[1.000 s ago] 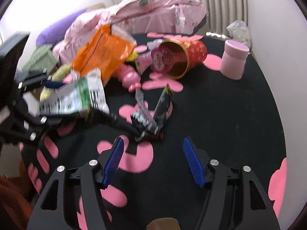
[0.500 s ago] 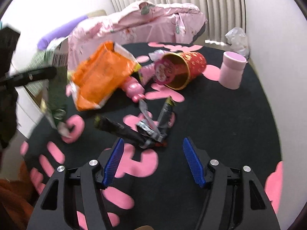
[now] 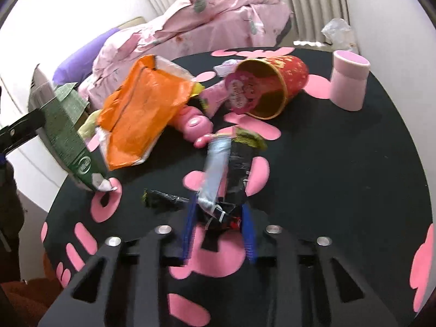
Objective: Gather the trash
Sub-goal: 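Carry carton and strip over the yellow bin and release both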
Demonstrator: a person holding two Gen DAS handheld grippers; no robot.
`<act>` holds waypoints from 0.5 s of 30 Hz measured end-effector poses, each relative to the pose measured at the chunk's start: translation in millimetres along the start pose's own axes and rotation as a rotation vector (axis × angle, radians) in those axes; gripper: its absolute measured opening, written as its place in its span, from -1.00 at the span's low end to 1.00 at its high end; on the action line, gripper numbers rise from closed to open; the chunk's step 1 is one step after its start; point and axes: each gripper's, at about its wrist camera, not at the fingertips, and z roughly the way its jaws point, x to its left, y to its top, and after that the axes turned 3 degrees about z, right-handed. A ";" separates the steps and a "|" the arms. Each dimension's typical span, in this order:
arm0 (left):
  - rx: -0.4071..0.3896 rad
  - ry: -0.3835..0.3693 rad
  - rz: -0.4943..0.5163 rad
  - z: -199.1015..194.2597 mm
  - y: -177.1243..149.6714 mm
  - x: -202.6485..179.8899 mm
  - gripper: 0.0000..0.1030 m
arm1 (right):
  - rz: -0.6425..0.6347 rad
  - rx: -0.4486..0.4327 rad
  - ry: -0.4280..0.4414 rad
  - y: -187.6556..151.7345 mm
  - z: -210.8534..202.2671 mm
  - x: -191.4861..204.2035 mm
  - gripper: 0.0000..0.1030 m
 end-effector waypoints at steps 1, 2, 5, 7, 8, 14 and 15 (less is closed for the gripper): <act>-0.002 -0.002 -0.005 -1.6 -0.5 0.9 0.17 | -0.021 -0.012 -0.017 0.0 -3.2 3.8 -0.56; -0.007 -0.005 -0.011 -3.7 -0.5 2.1 0.17 | -0.032 -0.023 -0.022 0.0 -6.5 5.7 -0.58; -0.021 -0.005 -0.014 -8.9 0.0 2.9 0.17 | -0.050 -0.054 -0.032 3.0 -17.7 10.3 -0.61; -0.032 -0.006 -0.014 -13.1 1.3 3.9 0.17 | -0.057 -0.078 -0.035 6.9 -25.8 14.3 -0.61; -0.040 -0.002 -0.014 -16.1 1.9 4.4 0.17 | -0.061 -0.087 -0.034 8.9 -28.9 15.7 -0.61; -0.082 0.018 -0.026 -37.9 3.2 11.6 0.17 | -0.118 -0.146 -0.025 21.1 -45.8 39.9 -0.61; -0.089 0.025 -0.029 -42.4 2.9 13.6 0.17 | -0.131 -0.157 -0.023 23.9 -48.0 45.9 -0.61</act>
